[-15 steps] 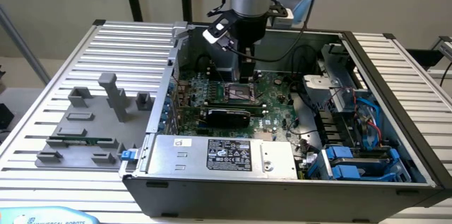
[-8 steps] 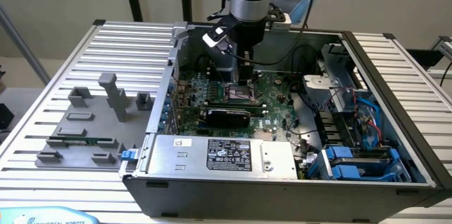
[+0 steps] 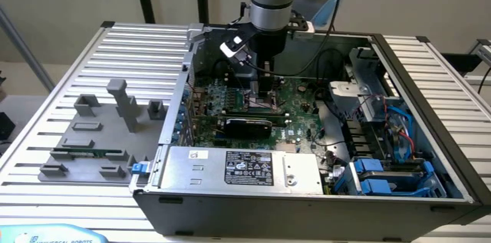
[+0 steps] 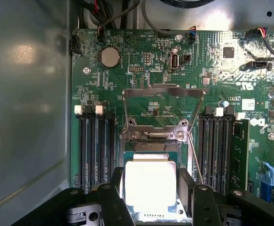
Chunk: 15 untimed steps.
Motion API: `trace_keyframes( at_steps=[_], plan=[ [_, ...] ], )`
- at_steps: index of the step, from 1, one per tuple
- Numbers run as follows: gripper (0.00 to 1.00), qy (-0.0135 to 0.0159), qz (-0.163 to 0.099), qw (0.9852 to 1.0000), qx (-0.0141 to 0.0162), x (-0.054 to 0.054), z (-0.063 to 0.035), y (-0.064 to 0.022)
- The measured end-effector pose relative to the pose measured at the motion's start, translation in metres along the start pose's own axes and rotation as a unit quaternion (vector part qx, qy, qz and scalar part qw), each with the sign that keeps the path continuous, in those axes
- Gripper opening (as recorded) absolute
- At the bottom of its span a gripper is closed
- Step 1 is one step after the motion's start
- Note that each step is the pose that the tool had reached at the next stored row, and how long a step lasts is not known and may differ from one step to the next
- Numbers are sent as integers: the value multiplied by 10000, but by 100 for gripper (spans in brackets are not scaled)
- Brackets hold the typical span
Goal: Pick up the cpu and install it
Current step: 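Place the cpu into insertion slot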
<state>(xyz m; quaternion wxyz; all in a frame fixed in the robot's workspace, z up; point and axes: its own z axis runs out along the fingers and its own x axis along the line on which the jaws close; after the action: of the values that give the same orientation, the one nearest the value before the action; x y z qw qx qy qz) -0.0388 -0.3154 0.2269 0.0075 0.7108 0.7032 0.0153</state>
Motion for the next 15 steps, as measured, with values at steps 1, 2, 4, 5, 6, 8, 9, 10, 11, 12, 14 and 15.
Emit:
trace_keyframes(
  at_steps=[1,2,4,5,6,8,9,10,11,12,14,15],
  plan=[
    [55,-1,0,10000,0,0,18,-1],
    [55,-3,0,10000,0,0,37,-1],
    [55,-10,0,10000,0,-1,72,-2],
    [55,-14,0,10000,-1,-1,91,-3],
    [55,-19,0,10000,0,-1,108,-4],
    [55,-32,-1,10000,0,-2,142,-5],
    [55,-38,-1,10000,-1,-2,155,-5],
    [55,-45,-1,10000,-1,-2,166,-5],
    [55,-53,-1,10000,-1,-2,175,-6],
    [55,-62,-2,10000,-1,-2,185,-6],
    [55,-80,-2,10000,-1,-2,200,-6],
    [55,-89,-3,10000,-1,-2,207,-7]
  ],
)
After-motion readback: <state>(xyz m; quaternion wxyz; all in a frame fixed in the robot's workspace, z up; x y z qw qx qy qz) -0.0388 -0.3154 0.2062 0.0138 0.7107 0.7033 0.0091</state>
